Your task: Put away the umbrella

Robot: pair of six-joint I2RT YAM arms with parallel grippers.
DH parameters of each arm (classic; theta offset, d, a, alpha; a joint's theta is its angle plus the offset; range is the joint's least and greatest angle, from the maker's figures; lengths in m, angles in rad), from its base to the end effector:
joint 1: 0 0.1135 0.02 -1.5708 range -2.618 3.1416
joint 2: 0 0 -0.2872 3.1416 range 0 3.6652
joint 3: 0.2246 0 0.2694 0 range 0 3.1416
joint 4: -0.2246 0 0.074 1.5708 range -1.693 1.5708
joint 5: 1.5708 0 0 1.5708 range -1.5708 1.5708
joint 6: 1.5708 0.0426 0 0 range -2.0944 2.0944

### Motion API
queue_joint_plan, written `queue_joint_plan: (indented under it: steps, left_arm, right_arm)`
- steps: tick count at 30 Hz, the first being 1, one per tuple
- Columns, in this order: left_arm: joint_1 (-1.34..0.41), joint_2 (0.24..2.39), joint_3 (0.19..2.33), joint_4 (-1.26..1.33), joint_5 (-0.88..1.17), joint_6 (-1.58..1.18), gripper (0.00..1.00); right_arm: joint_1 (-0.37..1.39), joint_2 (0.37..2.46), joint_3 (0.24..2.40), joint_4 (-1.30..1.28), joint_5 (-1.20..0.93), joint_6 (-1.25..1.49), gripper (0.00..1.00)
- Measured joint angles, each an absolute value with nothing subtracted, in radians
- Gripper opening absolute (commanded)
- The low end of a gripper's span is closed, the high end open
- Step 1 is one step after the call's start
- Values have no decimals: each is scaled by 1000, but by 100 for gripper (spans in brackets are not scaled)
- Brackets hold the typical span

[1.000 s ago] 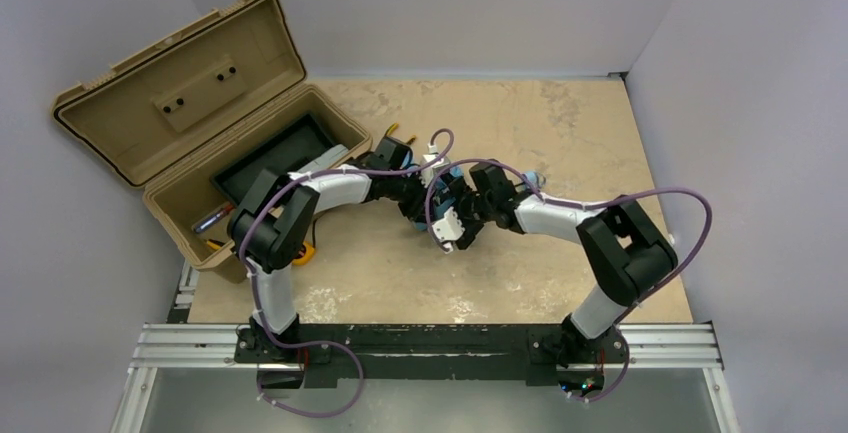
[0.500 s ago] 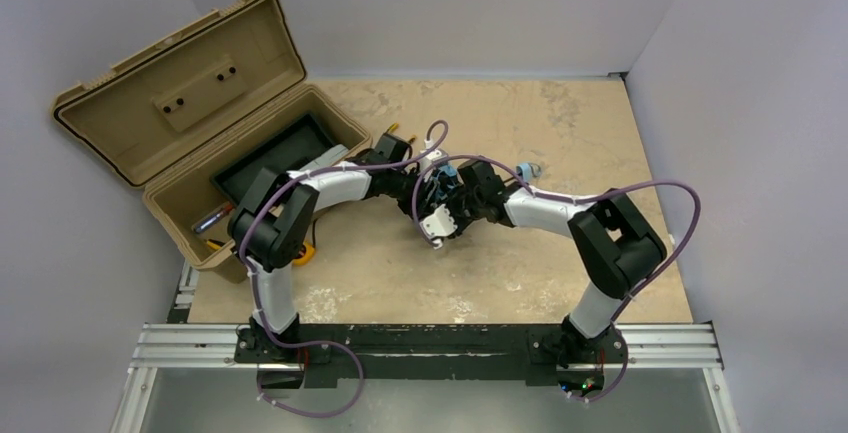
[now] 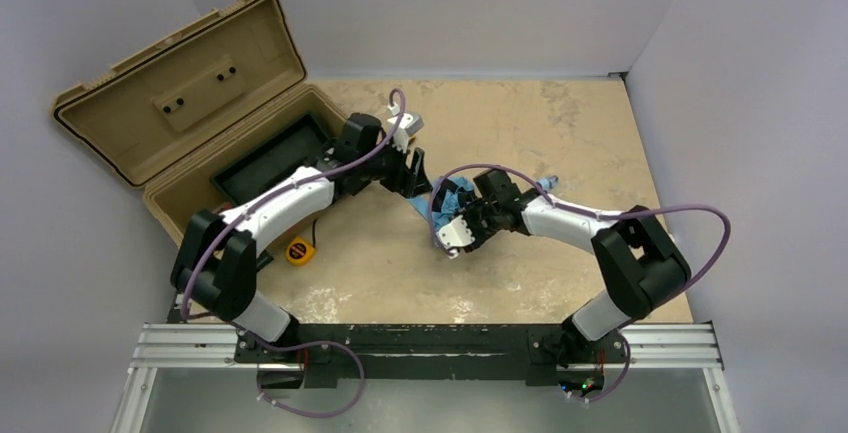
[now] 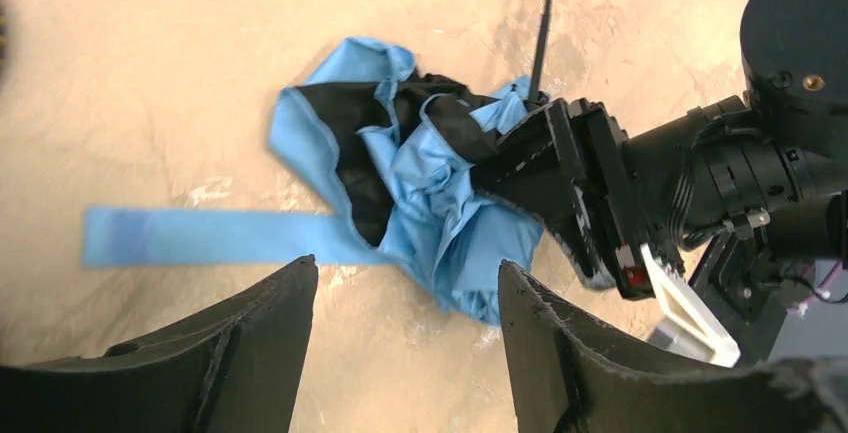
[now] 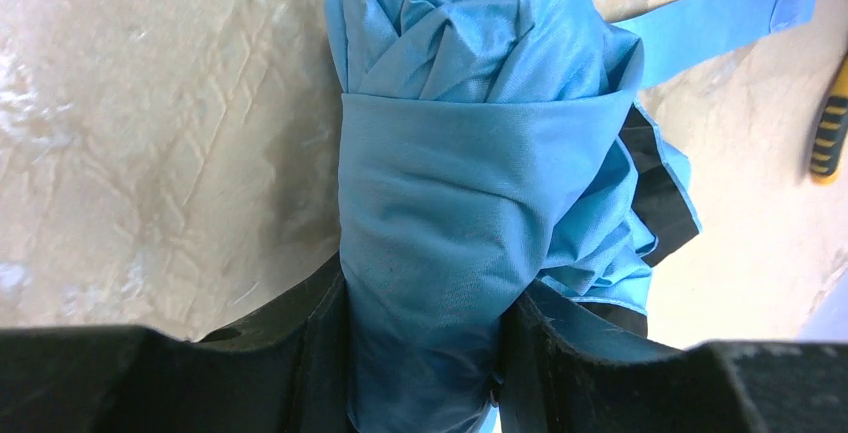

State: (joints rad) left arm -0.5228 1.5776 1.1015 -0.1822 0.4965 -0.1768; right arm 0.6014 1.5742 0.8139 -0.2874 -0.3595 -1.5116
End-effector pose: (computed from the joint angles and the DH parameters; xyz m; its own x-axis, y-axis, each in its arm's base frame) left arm 0.3113 -0.2028 0.2655 -0.6564 0.1998 -0.7275 0.6603 0.6184 -0.4260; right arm 0.2467 0.1875 0.1645 0.6311 -0.7002 -0.3338 -0.7529 -0.4495 -0.4807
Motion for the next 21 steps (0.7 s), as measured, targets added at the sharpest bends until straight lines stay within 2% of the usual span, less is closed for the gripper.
queue_joint_plan:
  steps: [5, 9, 15, 21]
  left_arm:
    - [-533, 1459, 997, -181, 388, -316, 61]
    - [-591, 1446, 866, -175, 300, -474, 61]
    - [-698, 1567, 839, -188, 182, -708, 62]
    - [-723, 1713, 939, -173, 105, -915, 61]
  right_arm:
    - [561, 1515, 771, -324, -380, -1489, 2]
    - [551, 1460, 731, -353, -388, -1468, 2]
    - [550, 1415, 701, -380, -406, -1456, 2]
    - [551, 1343, 641, -373, -427, -1457, 0]
